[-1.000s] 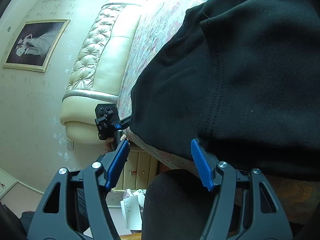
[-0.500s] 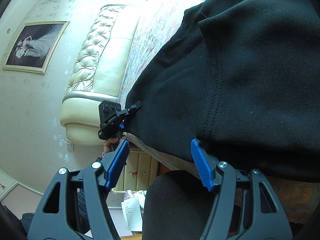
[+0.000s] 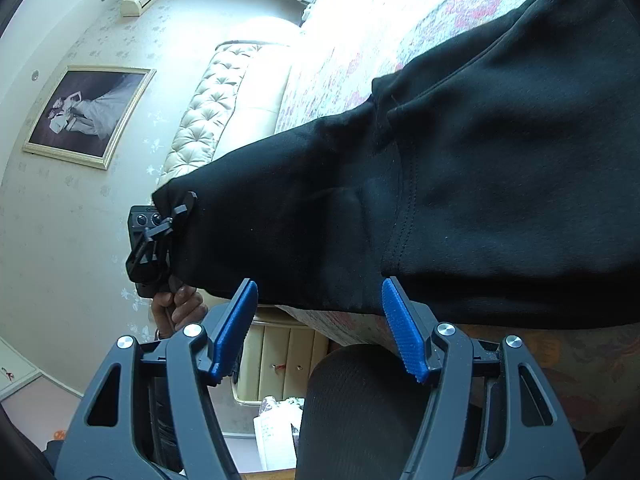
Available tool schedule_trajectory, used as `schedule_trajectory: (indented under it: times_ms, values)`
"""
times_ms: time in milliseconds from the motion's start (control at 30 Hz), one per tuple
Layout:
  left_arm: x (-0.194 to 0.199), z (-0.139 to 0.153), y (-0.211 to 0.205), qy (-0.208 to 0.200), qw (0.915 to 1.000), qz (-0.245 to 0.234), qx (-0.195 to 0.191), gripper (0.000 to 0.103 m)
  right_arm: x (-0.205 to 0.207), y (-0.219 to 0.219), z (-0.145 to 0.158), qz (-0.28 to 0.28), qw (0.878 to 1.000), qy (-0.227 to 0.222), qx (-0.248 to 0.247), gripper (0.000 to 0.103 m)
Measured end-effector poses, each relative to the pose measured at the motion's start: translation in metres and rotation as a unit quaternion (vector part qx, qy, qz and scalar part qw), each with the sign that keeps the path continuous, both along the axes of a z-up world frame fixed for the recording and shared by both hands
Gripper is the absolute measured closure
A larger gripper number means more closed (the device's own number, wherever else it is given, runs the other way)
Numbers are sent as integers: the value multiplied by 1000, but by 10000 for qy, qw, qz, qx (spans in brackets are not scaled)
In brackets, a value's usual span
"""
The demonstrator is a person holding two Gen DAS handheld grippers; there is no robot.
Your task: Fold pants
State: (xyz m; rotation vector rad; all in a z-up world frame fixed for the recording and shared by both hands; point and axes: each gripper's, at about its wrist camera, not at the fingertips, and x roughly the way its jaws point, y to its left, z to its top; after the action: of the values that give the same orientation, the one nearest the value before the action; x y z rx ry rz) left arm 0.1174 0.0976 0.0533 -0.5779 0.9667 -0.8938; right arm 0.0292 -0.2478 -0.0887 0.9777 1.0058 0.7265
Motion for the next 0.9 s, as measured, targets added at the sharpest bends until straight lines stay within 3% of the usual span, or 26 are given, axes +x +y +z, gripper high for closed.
schedule_trajectory:
  times_ms: [67,167,367,500,667,700,867,900]
  values:
    - [1,8,-29,-2,9999,-131,-39,86,-3,-15,4,-153,9999,-44,33,38]
    - [4,12,-86,-127,9989,-389,231,85,-9,-41,6,-448,9989,-93,76,38]
    - [6,-22,-196,-251,9876,-892,1267,83,-22,-92,-3,-999,9949,15,133,38]
    - [10,-62,-241,146,9808,-919,1712,72,-33,-115,-11,-1311,9913,56,130,37]
    - [5,-68,-285,-216,9633,-933,2509,51,-39,-130,-22,-1554,9874,117,270,36]
    - [1,-65,-292,-351,9605,-998,2576,42,-39,-132,-24,-1580,9869,123,291,36]
    - [-10,-39,-315,-622,9643,-1331,2203,37,-41,-127,-27,-1673,9851,196,350,34]
    - [-12,-33,-316,-713,9643,-1339,2171,32,-41,-128,-27,-1678,9851,193,336,34]
